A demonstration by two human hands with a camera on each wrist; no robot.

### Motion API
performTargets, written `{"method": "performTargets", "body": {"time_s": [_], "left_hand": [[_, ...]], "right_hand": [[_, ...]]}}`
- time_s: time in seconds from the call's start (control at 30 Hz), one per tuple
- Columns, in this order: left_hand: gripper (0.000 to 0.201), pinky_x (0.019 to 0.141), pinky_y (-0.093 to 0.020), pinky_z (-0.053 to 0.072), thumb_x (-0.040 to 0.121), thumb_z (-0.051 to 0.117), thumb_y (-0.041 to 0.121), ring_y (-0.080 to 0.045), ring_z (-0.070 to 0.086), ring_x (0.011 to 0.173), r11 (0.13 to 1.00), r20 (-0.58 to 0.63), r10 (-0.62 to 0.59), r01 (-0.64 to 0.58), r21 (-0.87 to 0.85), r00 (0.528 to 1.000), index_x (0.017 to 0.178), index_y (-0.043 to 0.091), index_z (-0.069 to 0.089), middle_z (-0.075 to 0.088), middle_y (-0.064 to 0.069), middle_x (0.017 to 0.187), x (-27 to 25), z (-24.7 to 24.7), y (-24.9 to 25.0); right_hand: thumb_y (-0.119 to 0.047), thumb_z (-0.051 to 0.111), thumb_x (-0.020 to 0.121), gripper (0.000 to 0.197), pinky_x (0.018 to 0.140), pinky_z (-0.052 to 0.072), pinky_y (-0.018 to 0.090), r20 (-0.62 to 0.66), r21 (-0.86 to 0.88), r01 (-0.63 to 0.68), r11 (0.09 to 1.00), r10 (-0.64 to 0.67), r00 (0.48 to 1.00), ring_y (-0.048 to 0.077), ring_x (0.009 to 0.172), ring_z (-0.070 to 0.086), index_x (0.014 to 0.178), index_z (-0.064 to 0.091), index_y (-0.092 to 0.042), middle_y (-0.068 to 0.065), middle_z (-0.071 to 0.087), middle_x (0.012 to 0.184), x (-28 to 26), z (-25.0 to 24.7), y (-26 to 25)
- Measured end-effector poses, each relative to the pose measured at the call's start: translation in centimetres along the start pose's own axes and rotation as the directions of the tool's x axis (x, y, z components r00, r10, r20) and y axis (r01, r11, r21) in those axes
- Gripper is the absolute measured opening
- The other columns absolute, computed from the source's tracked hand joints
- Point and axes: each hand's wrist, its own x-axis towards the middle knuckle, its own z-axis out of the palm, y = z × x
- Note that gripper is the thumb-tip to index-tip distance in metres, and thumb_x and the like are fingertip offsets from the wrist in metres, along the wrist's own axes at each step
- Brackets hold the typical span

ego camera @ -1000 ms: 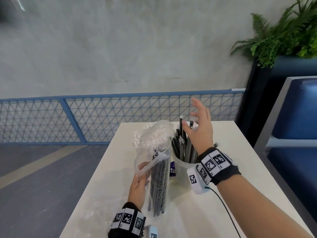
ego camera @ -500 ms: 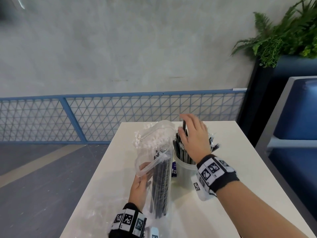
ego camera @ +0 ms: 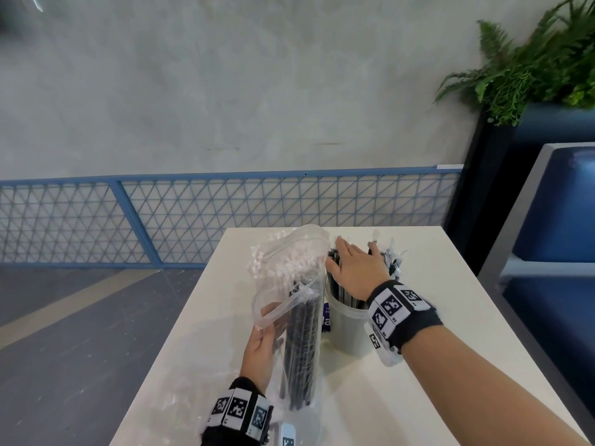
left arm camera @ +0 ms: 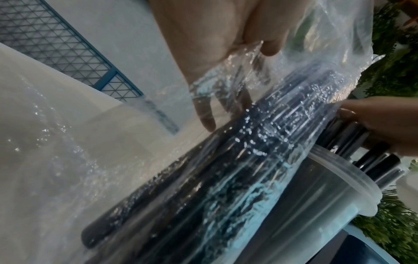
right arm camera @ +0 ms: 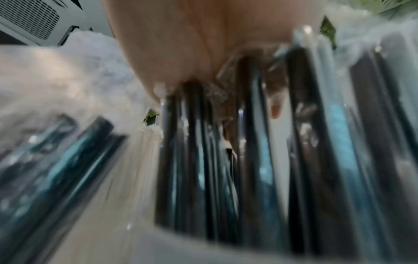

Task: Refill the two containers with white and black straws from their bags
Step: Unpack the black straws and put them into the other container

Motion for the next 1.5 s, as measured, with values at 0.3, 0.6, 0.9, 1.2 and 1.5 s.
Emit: {"method": "performTargets", "body": {"time_s": [0.3,0.6,0.9,1.2,1.5], "left_hand": [[0.039,0.104,-0.041,0.042,0.100,0.028,0.021,-0.021,0.058,0.118,0.999,-0.009,-0.026,0.027,0.045,1.000,0.129,0.005,0.049,0.065,-0.004,0.121,0.3,-0.3,-0.9],[0.048,0.104,-0.036,0.039,0.080,0.053,0.054,-0.009,0.052,0.123,0.995,0.109,0.047,-0.056,0.079,0.993,0.123,0.034,0.049,0.057,0.006,0.131,-1.5,-0.4,0.1],[0.066,0.085,-0.011,0.048,0.054,0.083,0.018,0.003,0.061,0.104,0.944,0.116,0.115,-0.145,0.297,0.987,0.111,0.030,0.052,0.062,0.008,0.115,-2.0,-0.5,0.3],[0.067,0.090,-0.026,0.052,0.056,0.085,0.014,-0.007,0.063,0.104,0.938,0.065,0.122,-0.136,0.319,0.990,0.115,0.023,0.055,0.067,0.004,0.111,-2.0,-0.2,0.0],[0.048,0.083,-0.028,0.055,0.068,0.077,-0.001,-0.012,0.066,0.100,0.954,0.054,0.043,-0.057,0.294,0.998,0.109,0.016,0.060,0.069,0.001,0.105,-2.0,-0.3,-0.3]], "right_hand": [[-0.071,-0.009,0.079,0.089,0.113,0.005,0.047,-0.384,0.152,-0.032,0.988,0.088,0.919,0.026,0.141,0.026,0.144,0.027,-0.023,0.007,0.029,0.153,-3.6,0.9,0.7],[-0.071,0.041,0.075,0.074,0.104,0.042,0.039,-0.012,0.957,-0.004,0.291,0.052,0.999,0.009,0.120,0.049,0.137,0.032,-0.032,-0.013,0.049,0.128,-9.0,3.1,-5.0],[0.000,0.043,0.090,0.039,0.083,0.052,0.025,-0.007,0.938,0.005,0.347,0.004,1.000,0.014,0.107,0.059,0.119,0.048,-0.026,-0.002,0.063,0.115,-8.4,6.4,-5.6],[-0.036,0.040,0.095,0.028,0.081,0.039,0.021,-0.616,0.278,0.519,0.808,-0.265,0.742,0.011,0.085,0.048,0.098,0.064,-0.023,-0.008,0.057,0.106,-9.3,3.5,-5.5],[-0.027,0.059,0.088,0.018,0.053,0.033,0.013,-0.365,0.451,0.265,0.852,-0.095,0.926,0.005,0.057,0.044,0.076,0.051,-0.016,-0.008,0.045,0.067,-8.9,3.5,-4.8]]}}
